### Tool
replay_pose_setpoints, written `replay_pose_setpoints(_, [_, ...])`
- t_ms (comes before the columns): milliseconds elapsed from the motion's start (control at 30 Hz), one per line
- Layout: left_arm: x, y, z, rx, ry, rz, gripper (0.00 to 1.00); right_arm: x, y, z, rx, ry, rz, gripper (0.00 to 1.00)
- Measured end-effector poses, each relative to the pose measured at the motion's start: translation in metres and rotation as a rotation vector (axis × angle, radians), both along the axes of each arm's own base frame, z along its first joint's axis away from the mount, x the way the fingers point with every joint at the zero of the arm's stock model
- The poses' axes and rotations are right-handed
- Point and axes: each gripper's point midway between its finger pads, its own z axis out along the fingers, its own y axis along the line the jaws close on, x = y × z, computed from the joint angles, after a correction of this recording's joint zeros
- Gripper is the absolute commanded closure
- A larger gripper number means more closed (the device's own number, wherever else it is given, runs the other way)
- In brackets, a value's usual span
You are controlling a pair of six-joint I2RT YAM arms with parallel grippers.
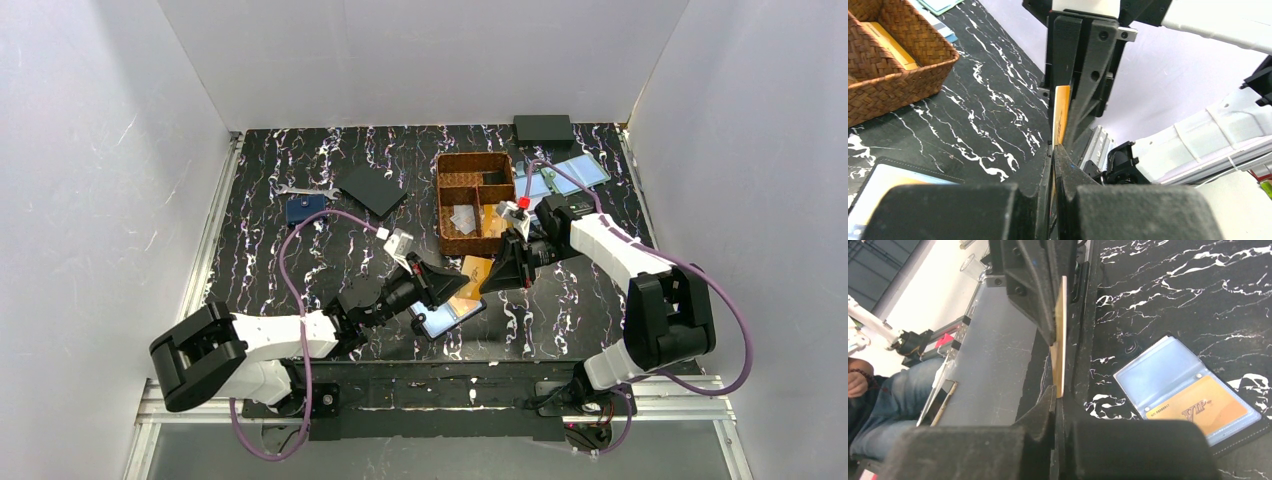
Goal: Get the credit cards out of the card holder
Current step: Remove the credit card from the card holder, then place the credit card in the storage box.
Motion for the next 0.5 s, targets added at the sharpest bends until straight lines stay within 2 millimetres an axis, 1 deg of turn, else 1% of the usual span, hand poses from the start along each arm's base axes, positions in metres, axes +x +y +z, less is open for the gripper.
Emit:
replay_pose_setpoints(67, [-0.001,-0.001,0.002,-0.009,-0.001,-0.003,0.96,0.003,0.000,-0.002,-0.008,-0.001,-0.005,0.99])
replay_pose_setpoints(200, [0.002,0.000,0.001,-0.012,0.005,0.019,0.81,0.006,0.001,-0.002,-0.008,-0.007,-0.008,0.99])
replay_pose_setpoints(333, [0.006,0.008,-0.007,0.004,0.019,0.062,0.57,0.010,0.001,-0.002,-0.016,-0.018,-0.021,0.99])
replay_pose_setpoints(433, [0.006,0.019,-0.017,0.032,0.039,0.092,0.37,0.012,-0.001,-0.006,-0.058,-0.038,-0.049,0.99])
replay_pose_setpoints(500, [0.004,0.028,-0.019,0.054,0.043,0.108,0.26,0.016,-0.002,-0.009,-0.093,-0.059,-0.086,0.99])
